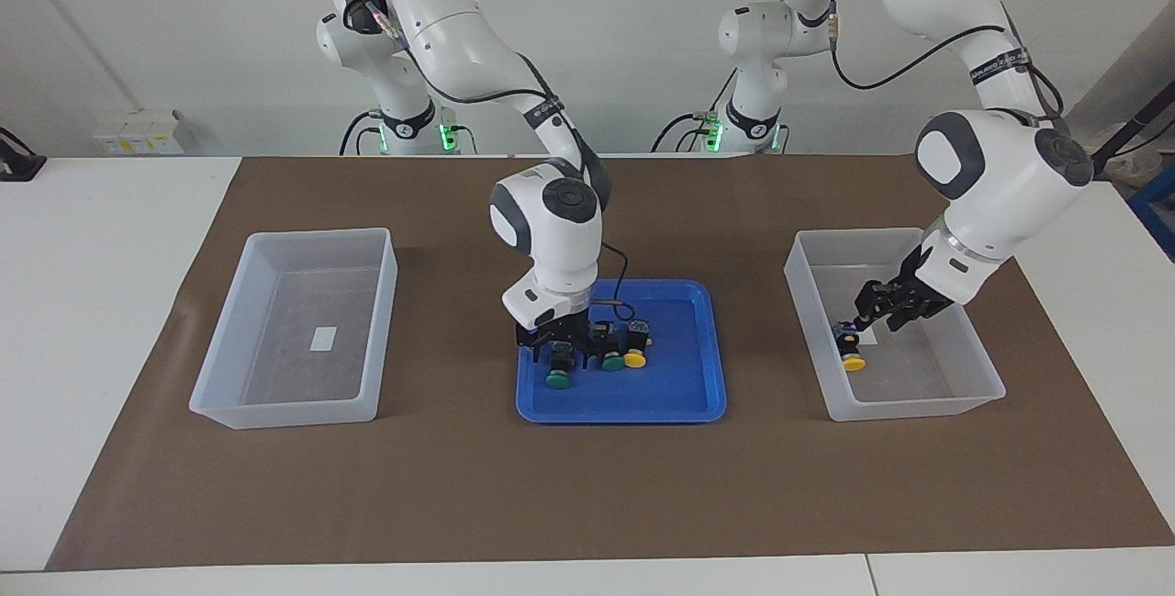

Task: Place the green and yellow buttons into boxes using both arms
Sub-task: 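Grasp a green button with the right gripper while the left gripper withdraws, then place the green button with the right gripper while the left gripper grasps yellow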

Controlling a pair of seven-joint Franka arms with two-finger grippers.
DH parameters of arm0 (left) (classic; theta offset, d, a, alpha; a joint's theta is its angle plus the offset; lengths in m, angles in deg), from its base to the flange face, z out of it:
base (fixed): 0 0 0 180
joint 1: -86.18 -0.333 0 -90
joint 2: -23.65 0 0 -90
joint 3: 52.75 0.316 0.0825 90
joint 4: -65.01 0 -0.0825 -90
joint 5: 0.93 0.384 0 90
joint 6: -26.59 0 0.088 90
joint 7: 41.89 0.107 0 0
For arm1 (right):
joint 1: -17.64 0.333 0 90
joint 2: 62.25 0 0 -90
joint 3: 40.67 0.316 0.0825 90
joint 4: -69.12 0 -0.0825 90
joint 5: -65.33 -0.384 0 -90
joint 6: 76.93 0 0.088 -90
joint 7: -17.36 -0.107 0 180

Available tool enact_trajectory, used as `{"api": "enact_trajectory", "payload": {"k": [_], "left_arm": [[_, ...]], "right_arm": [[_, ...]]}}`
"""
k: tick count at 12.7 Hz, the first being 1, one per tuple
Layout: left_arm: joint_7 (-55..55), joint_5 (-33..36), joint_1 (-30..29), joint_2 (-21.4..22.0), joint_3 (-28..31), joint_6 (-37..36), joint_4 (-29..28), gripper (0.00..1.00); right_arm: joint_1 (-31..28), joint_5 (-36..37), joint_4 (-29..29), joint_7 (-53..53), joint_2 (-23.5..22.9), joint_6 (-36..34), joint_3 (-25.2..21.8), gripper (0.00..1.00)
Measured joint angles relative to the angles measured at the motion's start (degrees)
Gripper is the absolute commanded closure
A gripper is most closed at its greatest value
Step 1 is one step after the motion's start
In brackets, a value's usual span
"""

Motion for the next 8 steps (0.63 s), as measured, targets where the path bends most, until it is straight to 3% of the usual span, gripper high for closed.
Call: {"api": "enact_trajectory", "payload": {"k": [1,4,8], "left_arm": [[-2.73,-0.04,1.35,-0.01,-0.12,-0.80,1.31,0.40],[-14.66,-0.07,8.16,-0.51,-0.35,1.08,1.68,0.41],[-26.76,-0.07,15.51,-1.57,-0.46,13.18,-2.01,0.41]], "right_arm": [[0.06,0.00,-0.37,0.00,0.00,0.30,0.01,0.99],[0.40,0.00,-0.43,-0.11,0.14,0.35,0.00,1.00],[-0.73,-0.15,-0.29,-0.35,5.12,-4.28,-0.30,1.00]]}}
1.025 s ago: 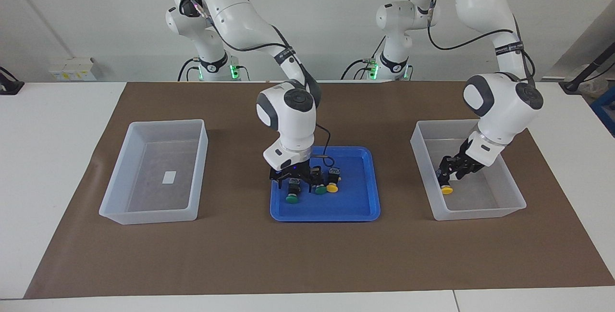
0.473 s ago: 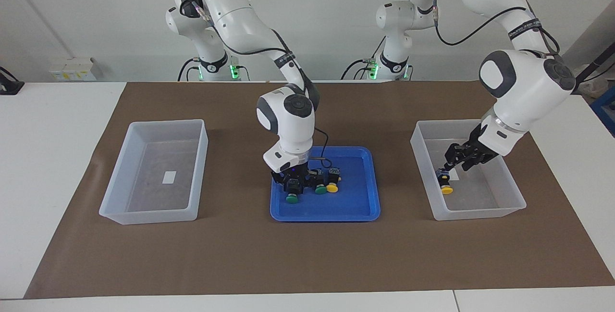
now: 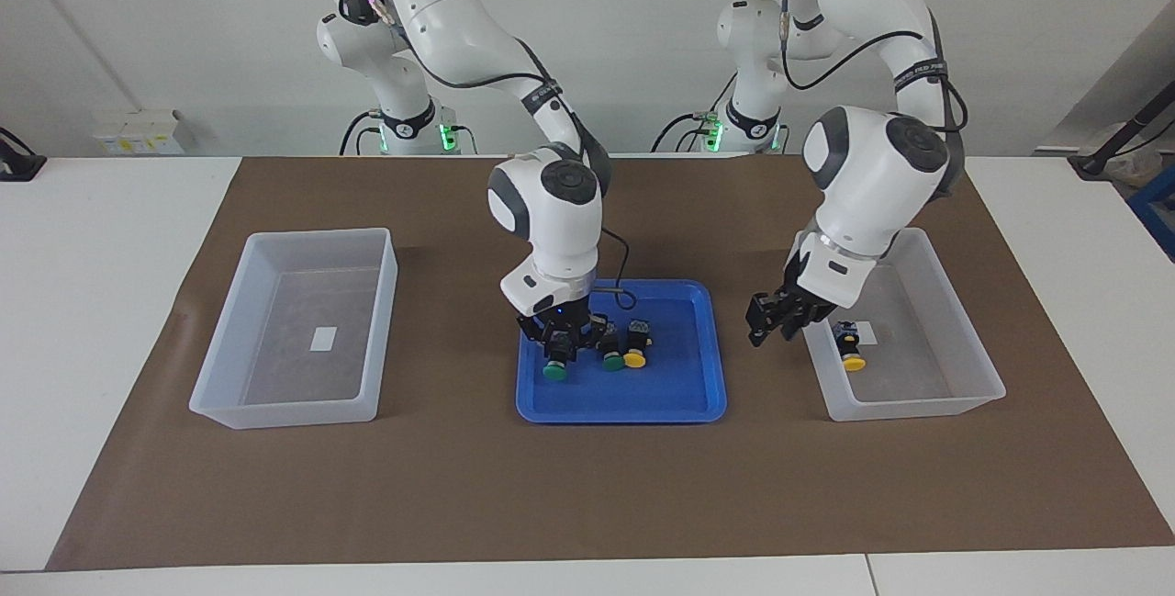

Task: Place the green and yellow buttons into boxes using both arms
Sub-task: 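Place the green button with the right gripper while the left gripper grasps yellow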

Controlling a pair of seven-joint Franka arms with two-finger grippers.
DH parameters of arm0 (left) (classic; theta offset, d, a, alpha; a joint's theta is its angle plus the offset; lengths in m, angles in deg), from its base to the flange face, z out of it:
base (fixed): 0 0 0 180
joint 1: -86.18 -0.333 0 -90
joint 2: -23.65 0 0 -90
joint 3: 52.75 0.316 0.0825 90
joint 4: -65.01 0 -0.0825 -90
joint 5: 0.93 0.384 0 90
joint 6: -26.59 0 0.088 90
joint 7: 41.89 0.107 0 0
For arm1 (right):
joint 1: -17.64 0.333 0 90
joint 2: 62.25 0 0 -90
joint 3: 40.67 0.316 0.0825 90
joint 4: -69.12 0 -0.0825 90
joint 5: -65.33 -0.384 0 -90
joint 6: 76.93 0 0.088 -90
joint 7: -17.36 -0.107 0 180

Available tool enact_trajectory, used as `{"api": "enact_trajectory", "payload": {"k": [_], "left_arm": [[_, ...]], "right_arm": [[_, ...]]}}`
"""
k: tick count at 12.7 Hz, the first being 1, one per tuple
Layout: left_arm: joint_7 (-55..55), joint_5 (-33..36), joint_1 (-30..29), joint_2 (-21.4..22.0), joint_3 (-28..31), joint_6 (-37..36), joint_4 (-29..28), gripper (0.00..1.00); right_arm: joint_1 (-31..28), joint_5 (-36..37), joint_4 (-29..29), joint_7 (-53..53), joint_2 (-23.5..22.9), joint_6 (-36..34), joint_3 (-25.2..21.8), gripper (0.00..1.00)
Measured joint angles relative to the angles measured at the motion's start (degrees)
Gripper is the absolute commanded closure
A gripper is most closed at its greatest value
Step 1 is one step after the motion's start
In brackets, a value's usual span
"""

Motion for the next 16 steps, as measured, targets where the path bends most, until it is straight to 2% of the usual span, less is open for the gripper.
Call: {"api": "enact_trajectory", "payload": {"k": [3,7,11,16], "left_arm": [[-1.45,0.00,2.51,-0.24,0.01,7.67,-4.59,0.41],[-3.50,0.00,7.27,-3.18,-0.05,14.70,-7.16,0.41],[-4.16,0.00,12.49,-4.53,-0.06,15.42,-7.92,0.41],[1.96,0.35,14.93,-4.35,0.06,12.09,-9.96,0.41]], "right_arm": [[-4.42,-0.88,-0.12,0.31,5.69,-4.49,-0.04,1.00],[-11.76,-0.91,-3.38,10.22,11.14,-7.70,-0.11,1.00],[-19.29,-0.94,-9.86,21.18,15.72,-7.70,-0.21,1.00],[-28.14,-5.32,-12.58,35.87,16.68,-5.74,-0.27,1.00]]}}
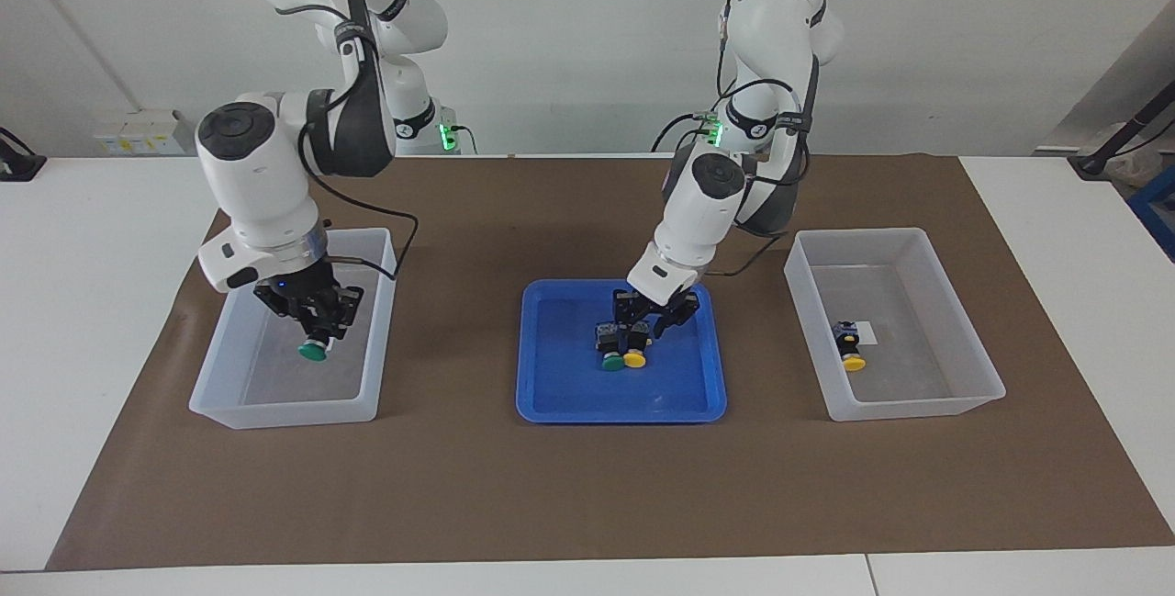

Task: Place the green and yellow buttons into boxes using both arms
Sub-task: 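Place the green button with the right gripper while the left gripper grasps yellow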

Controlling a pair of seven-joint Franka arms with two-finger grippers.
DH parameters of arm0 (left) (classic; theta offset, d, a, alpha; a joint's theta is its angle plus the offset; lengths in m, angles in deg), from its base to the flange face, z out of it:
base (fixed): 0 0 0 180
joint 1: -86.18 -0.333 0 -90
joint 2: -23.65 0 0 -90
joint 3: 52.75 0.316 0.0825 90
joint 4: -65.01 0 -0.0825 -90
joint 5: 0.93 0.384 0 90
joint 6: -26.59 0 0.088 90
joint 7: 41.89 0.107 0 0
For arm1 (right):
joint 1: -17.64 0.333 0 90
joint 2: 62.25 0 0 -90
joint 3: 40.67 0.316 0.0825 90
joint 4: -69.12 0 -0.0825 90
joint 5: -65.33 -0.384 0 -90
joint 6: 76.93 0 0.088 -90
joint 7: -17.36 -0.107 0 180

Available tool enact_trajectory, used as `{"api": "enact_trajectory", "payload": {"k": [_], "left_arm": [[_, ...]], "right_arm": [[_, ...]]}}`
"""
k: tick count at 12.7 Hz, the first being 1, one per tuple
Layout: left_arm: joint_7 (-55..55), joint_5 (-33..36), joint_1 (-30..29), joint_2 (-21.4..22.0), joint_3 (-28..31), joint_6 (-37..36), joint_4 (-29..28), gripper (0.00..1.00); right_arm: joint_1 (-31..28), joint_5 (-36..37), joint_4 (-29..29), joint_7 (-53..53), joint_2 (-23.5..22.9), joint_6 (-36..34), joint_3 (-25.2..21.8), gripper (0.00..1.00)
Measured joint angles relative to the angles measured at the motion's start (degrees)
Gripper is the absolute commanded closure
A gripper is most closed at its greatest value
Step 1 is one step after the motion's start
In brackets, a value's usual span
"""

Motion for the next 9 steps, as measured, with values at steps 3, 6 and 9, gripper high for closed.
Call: {"api": "enact_trajectory", "payload": {"k": [3,6,9], "left_arm": [[2.59,0.00,0.00,0.50,0.14,-1.11,-0.64,0.41],[3.14,0.00,0.04,0.58,0.14,-0.83,-1.10,0.43],[3.19,0.00,0.34,0.47,0.14,1.53,-1.74,0.45]], "right_arm": [[-2.58,-0.26,-7.63,4.85,0.11,7.77,0.00,1.00],[-5.07,-0.26,-14.79,7.51,0.04,14.93,-0.02,1.00],[-6.38,-0.26,-17.83,8.15,-0.31,18.21,-0.02,1.00]]}}
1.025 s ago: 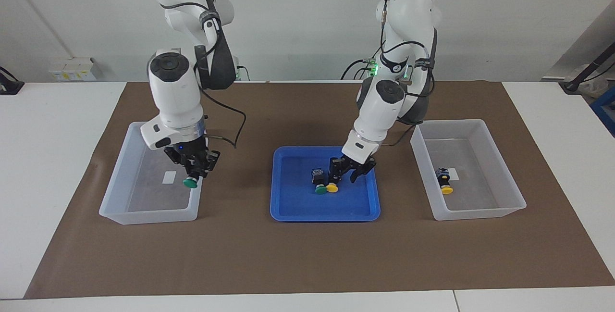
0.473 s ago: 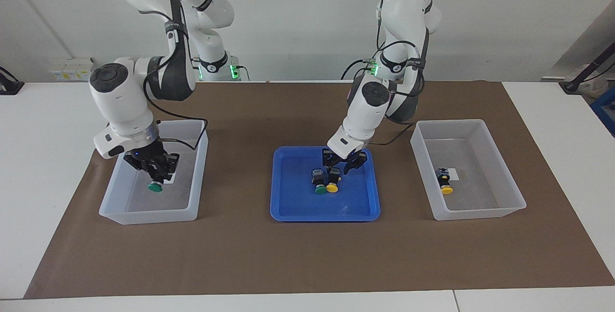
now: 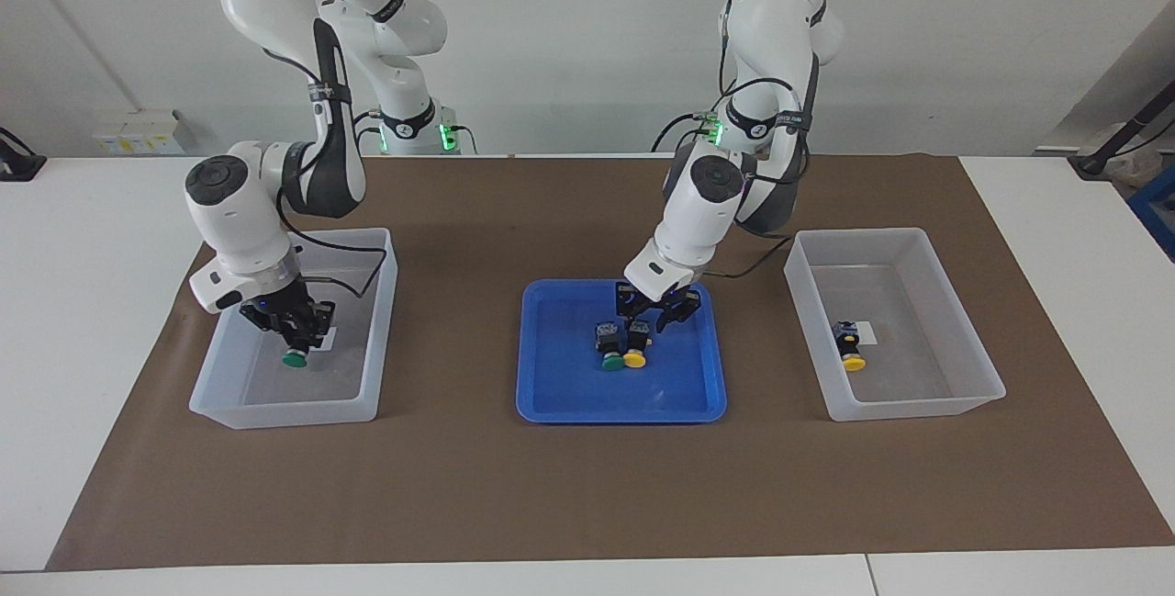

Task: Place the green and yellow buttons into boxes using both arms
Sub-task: 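Place the green button with the right gripper while the left gripper grasps yellow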

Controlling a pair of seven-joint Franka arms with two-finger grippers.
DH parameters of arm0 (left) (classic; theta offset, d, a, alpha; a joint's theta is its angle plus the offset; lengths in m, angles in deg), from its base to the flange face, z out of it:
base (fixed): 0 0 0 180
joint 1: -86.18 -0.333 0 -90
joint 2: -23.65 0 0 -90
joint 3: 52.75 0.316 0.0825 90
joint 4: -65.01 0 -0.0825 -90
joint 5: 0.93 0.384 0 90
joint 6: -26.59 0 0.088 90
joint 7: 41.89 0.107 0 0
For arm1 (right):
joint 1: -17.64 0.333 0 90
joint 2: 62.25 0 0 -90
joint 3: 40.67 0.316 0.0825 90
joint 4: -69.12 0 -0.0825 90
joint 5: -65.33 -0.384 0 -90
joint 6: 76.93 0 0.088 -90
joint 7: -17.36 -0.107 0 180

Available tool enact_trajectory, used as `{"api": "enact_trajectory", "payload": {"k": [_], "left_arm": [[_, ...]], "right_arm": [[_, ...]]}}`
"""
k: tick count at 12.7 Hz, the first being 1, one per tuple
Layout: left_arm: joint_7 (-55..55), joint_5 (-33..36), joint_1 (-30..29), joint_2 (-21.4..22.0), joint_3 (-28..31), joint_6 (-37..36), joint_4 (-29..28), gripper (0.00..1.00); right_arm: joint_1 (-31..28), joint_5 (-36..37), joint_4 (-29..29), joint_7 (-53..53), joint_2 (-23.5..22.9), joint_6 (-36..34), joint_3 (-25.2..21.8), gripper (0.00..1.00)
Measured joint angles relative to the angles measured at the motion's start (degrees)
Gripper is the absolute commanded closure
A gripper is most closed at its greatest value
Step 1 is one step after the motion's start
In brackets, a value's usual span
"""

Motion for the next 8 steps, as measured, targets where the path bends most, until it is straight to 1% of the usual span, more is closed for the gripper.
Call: {"api": "enact_trajectory", "payload": {"k": [2,4,6,7,8], "left_arm": [[0.01,0.00,0.02,-0.43,0.04,2.36,-0.31,0.45],[0.02,0.00,0.02,-1.24,0.07,3.75,-0.37,0.49],[0.02,0.00,0.06,-1.50,0.06,4.30,-0.38,0.53],[0.02,0.00,0.06,-1.50,0.06,4.32,-0.38,0.58],[0.02,0.00,0.06,-1.49,0.07,4.38,-0.38,0.66]], "right_arm": [[-0.32,0.00,-0.28,0.00,-0.45,1.03,-0.01,0.97],[-0.78,0.00,-0.27,0.00,-1.22,3.19,-0.01,0.87],[-1.07,0.00,-0.06,0.00,-2.00,5.99,-0.01,0.86],[-1.15,0.00,0.08,0.00,-2.38,6.58,-0.02,0.78],[-1.41,0.00,0.12,0.00,-2.72,7.18,-0.02,0.47]]}}
